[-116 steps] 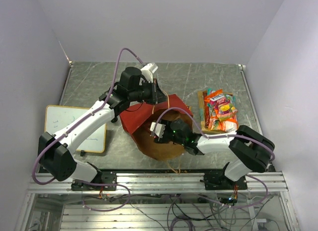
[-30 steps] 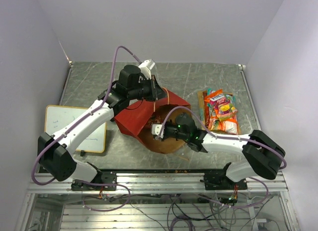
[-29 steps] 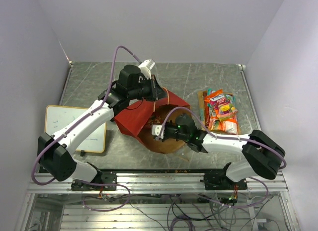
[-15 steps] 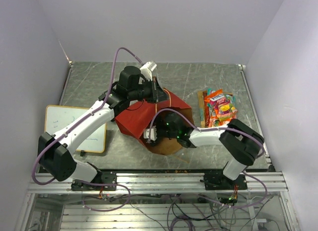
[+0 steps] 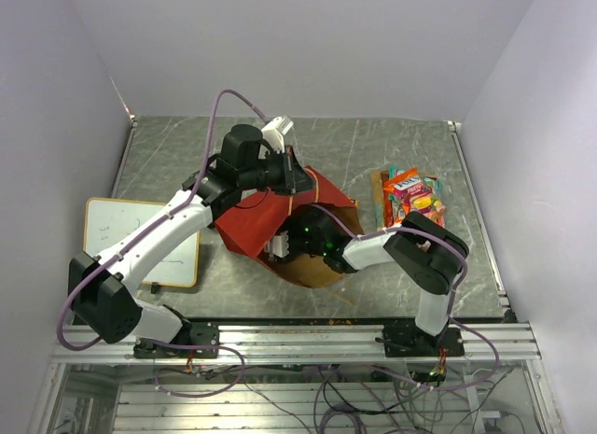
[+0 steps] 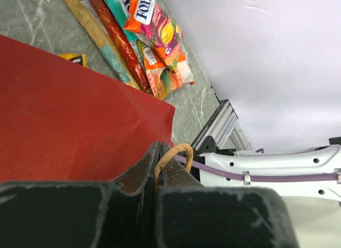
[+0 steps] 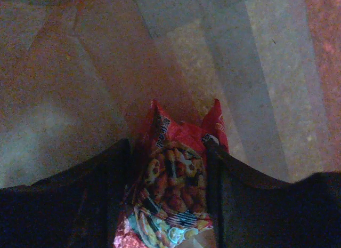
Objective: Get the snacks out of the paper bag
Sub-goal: Take out the snack from the paper bag.
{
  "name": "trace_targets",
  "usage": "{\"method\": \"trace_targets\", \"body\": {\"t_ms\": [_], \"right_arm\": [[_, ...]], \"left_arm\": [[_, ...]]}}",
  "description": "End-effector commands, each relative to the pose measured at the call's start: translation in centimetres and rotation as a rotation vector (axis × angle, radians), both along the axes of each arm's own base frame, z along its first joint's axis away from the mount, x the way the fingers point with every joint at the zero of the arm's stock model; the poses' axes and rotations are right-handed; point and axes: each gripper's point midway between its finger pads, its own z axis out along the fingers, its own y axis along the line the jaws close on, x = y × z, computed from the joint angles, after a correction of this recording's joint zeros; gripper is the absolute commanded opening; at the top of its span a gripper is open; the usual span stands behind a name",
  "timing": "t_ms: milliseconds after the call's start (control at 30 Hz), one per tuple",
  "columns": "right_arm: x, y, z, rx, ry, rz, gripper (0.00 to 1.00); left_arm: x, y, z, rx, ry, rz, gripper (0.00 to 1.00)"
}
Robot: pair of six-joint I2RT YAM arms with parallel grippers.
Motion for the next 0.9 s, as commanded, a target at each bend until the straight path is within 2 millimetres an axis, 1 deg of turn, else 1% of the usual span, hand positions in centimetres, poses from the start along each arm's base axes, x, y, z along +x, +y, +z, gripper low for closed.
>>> {"method": "trace_targets", "body": {"t_ms": [0, 67, 100, 133, 233, 333, 367, 400, 433, 467, 533, 633, 667, 733, 833, 867], "right_arm": [[1.1, -0.8, -0.4, 0.006, -0.017, -0.066, 0.48], [1.1, -0.9, 0.0, 0.012, -0.017, -0.071, 0.36], [1.1, -0.8, 0.4, 0.02, -0.018, -0.072, 0.28], [1.0, -0.8, 0.8, 0.033, -0.018, -0.073, 0.23], [0.7, -0.7, 2.3, 0.071, -0.019, -0.068, 0.12], [-0.1, -0.8, 4.0, 0.108, -0.006, -0.05, 0.05], [-0.5, -1.0, 4.6, 0.12, -0.001, -0.043, 0.04], [-1.0, -1.1, 5.7, 0.14, 0.002, -0.031, 0.02], [-1.6, -1.3, 6.2, 0.151, 0.013, -0.019, 0.0], [-2.2, -1.5, 6.7, 0.159, 0.022, -0.006, 0.0], [-3.6, -2.0, 7.6, 0.174, 0.056, 0.018, 0.0], [-6.1, -2.9, 8.3, 0.166, 0.129, 0.082, 0.0], [-7.0, -3.3, 8.4, 0.16, 0.157, 0.094, 0.0], [-8.1, -4.4, 9.2, 0.169, 0.182, 0.09, 0.0], [-9.2, -6.4, 10.5, 0.16, 0.199, 0.052, 0.0], [-9.2, -7.0, 11.3, 0.159, 0.195, 0.03, 0.0]], "left_arm": [[-0.1, 0.6, 1.3, -0.006, -0.039, 0.019, 0.07], [0.1, 0.6, 1.5, -0.007, -0.044, 0.026, 0.07], [0.1, 0.6, 1.4, -0.007, -0.043, 0.029, 0.07], [0.1, 0.7, 1.4, -0.006, -0.044, 0.032, 0.07], [0.2, 0.8, 1.3, -0.005, -0.045, 0.046, 0.07], [0.4, 1.0, 1.5, -0.01, -0.05, 0.062, 0.07], [0.4, 1.0, 1.6, -0.012, -0.052, 0.065, 0.07], [0.5, 1.0, 1.7, -0.014, -0.054, 0.068, 0.07], [0.6, 1.0, 1.8, -0.017, -0.058, 0.071, 0.07], [0.7, 0.9, 1.9, -0.021, -0.061, 0.072, 0.07], [0.9, 0.7, 2.0, -0.032, -0.06, 0.072, 0.07], [1.1, 0.4, 2.2, -0.052, -0.058, 0.073, 0.07], [1.2, 0.3, 2.1, -0.056, -0.057, 0.073, 0.07], [1.4, 0.1, 2.3, -0.069, -0.057, 0.069, 0.07], [1.6, -0.5, 2.5, -0.093, -0.058, 0.057, 0.07], [1.7, -0.7, 2.6, -0.105, -0.055, 0.055, 0.07]]}}
